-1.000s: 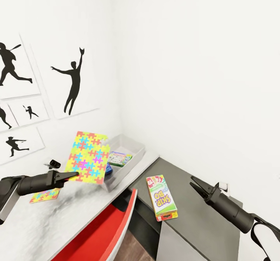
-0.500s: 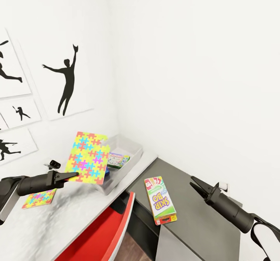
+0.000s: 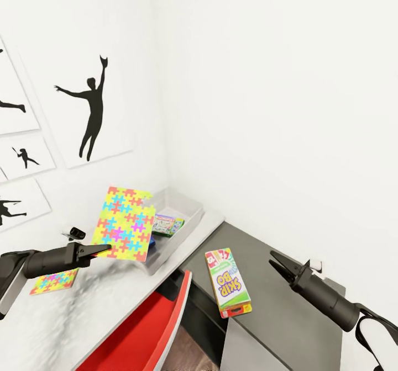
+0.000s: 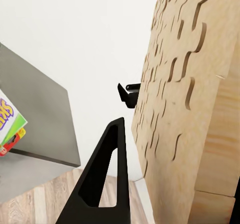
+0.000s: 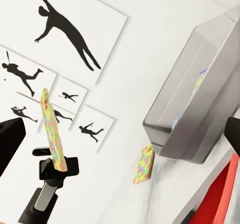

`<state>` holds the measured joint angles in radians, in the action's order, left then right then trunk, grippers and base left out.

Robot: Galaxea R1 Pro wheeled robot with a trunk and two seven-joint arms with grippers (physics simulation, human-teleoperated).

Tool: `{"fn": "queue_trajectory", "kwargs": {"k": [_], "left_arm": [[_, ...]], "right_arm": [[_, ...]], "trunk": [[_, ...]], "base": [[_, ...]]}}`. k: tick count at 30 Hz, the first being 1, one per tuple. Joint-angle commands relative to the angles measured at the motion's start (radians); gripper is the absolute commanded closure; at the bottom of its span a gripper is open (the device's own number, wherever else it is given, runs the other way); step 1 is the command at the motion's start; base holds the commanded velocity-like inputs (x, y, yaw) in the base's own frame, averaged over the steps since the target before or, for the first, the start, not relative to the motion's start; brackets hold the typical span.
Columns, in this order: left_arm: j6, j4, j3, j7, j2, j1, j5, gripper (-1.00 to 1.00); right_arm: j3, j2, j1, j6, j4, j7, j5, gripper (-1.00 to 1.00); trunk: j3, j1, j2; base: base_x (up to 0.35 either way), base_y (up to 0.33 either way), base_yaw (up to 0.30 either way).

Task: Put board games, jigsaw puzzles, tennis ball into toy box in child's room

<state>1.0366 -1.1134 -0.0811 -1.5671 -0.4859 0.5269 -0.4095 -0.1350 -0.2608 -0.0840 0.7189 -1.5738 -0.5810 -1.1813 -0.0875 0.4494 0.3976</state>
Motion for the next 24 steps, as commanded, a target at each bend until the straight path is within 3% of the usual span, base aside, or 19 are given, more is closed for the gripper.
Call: {"fn": "queue_trajectory", "kwargs": {"k": [1, 18, 24], "left_arm": [[0.011, 0.000, 0.000, -0.004, 0.000, 0.001, 0.000, 1.00], [0.011, 0.000, 0.000, -0.004, 0.000, 0.001, 0.000, 1.00], [0.011, 0.000, 0.000, -0.004, 0.000, 0.001, 0.000, 1.00]], "right_arm": [[-0.001, 0.000, -0.001, 0.007, 0.000, 0.000, -0.005, -1.00], [0.000, 0.000, -0.002, 0.001, 0.000, 0.001, -0.005, -1.00], [0.001, 0.000, -0.001, 0.001, 0.000, 0.005, -0.005, -1.00]], "trunk": [[-0.004, 0.001, 0.002], [-0.019, 0.001, 0.002], [-0.019, 0.001, 0.002]], "base": [[0.015, 0.000, 0.000], [0.063, 0.000, 0.000], [0.065, 0.000, 0.186]]}}
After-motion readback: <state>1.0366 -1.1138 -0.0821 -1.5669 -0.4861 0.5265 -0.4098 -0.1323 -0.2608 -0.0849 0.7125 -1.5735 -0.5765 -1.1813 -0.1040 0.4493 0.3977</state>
